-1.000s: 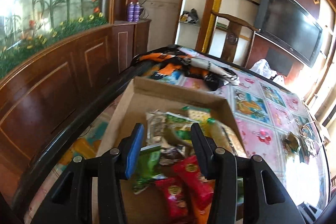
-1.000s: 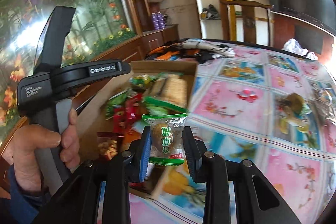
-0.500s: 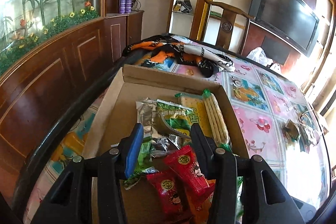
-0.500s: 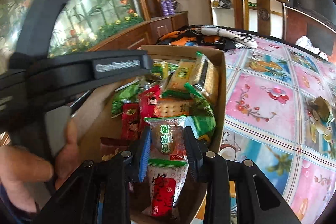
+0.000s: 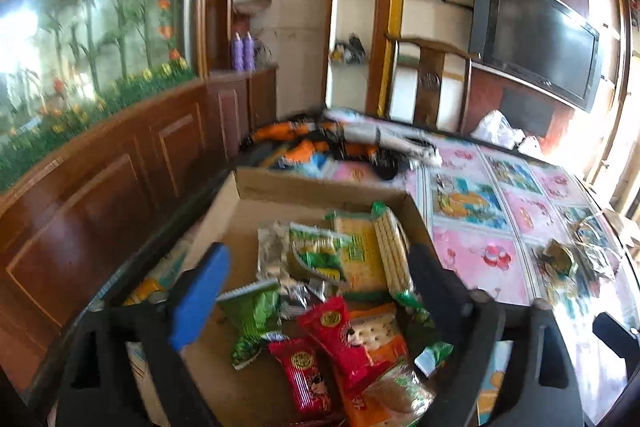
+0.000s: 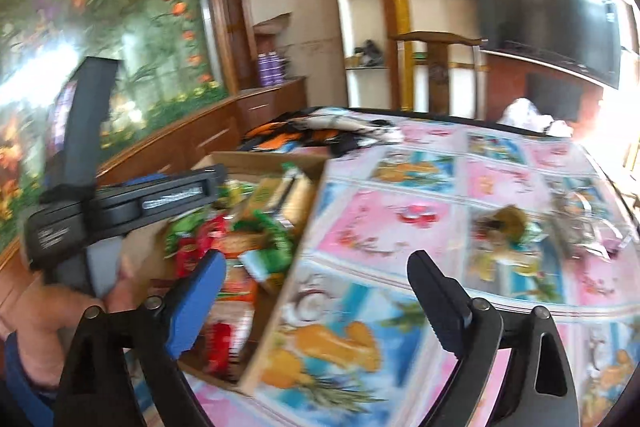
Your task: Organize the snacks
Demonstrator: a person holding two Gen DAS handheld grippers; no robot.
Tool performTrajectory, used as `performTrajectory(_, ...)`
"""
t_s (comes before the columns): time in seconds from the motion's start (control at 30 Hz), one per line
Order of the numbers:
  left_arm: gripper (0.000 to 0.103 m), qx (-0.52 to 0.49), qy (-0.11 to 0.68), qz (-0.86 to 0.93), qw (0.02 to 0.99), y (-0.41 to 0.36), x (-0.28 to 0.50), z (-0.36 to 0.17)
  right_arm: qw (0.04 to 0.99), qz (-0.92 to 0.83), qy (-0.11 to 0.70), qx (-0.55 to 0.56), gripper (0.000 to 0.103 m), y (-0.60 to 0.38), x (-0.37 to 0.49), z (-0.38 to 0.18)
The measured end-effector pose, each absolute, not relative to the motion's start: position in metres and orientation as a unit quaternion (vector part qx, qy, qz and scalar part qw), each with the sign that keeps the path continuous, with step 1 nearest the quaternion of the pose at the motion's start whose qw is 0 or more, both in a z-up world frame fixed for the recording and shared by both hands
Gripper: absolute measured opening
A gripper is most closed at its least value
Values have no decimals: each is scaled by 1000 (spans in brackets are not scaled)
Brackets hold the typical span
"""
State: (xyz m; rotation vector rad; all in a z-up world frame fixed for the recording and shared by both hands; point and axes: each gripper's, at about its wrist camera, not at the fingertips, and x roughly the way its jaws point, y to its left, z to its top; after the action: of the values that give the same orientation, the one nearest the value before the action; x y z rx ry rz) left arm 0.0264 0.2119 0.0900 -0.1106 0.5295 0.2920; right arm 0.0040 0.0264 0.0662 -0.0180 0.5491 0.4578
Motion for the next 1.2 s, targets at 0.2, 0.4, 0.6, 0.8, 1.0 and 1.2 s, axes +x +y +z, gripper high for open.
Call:
performTrajectory(0.2,103,-8,256,172,951,192,26,95,936,196,293,-8,99,18,10,63)
performTrajectory(0.4,103,-3,273,189,943,191,30,88,939,192,286,9,99,2,2,68)
performTrajectory(0.6,103,-21,258,205,944,195,19,92,944,191,268,24,102,-17,-13,73)
performTrajectory(0.8,103,10,239,253,937,193,13,93,947,199,248,37,102,-32,-25,76)
performTrajectory(1.0,103,17,239,254,937,193,12,94,944,218,246,19,102,-21,-28,74)
performTrajectory(1.2,103,17,238,256,937,194,13,94,947,222,233,-17,102,-8,-36,73)
